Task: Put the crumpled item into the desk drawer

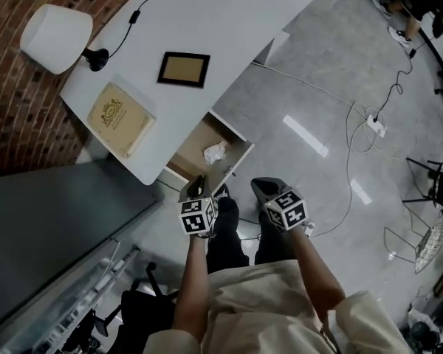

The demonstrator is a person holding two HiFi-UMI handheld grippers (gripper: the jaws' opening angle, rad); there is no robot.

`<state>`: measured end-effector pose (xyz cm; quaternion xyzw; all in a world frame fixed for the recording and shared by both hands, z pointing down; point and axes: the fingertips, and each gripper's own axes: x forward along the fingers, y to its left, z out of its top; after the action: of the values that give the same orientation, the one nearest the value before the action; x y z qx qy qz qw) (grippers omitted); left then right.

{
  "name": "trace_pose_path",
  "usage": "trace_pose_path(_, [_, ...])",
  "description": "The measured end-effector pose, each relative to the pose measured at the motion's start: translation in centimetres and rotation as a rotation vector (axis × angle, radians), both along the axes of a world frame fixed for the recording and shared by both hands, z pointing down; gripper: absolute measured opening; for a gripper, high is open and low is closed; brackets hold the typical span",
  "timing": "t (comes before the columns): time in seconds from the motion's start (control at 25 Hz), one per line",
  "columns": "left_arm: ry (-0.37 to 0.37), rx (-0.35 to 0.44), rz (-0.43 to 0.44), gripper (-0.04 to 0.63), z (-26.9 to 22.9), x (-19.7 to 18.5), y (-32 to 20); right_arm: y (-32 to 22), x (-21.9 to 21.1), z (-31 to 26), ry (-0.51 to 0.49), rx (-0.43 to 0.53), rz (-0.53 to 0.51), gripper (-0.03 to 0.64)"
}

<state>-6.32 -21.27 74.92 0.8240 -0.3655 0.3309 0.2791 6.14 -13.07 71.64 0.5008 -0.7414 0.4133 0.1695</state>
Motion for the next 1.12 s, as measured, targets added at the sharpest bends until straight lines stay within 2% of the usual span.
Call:
trace_pose_path(0.2, [0.039, 0.043, -0.147, 0.057, -5.6, -1.5, 2.4, -0.7, -1.6, -3.5, -0.015, 0.041, -0.055, 0.026])
trace_pose_path(0.36, [0.063, 0.116, -0.232, 0.057, -10.4, -2.3, 3.7, -0.6, -3.5, -7.0, -0.038, 0.086, -0.122, 0.026])
trace_pose_path(0.48, [0.082, 0.162, -0.283, 0.057, -13.4, -2.8, 5.0, -0.4, -4.4, -9.4, -0.066, 0.111, -0.132, 0.026])
trace_pose_path(0.92, [0.078, 0.250, -0.348, 0.057, -17.5, -3.7, 11.9, 4.5, -3.8, -12.8, -0.046, 0.146, -0.207, 0.026])
trace_pose_path(1.12, [0.063, 0.254, -0.330, 0.057, -17.2, -3.1, 13.9, 6.0, -3.4, -13.3, -0.149, 0.118, -0.200, 0.026])
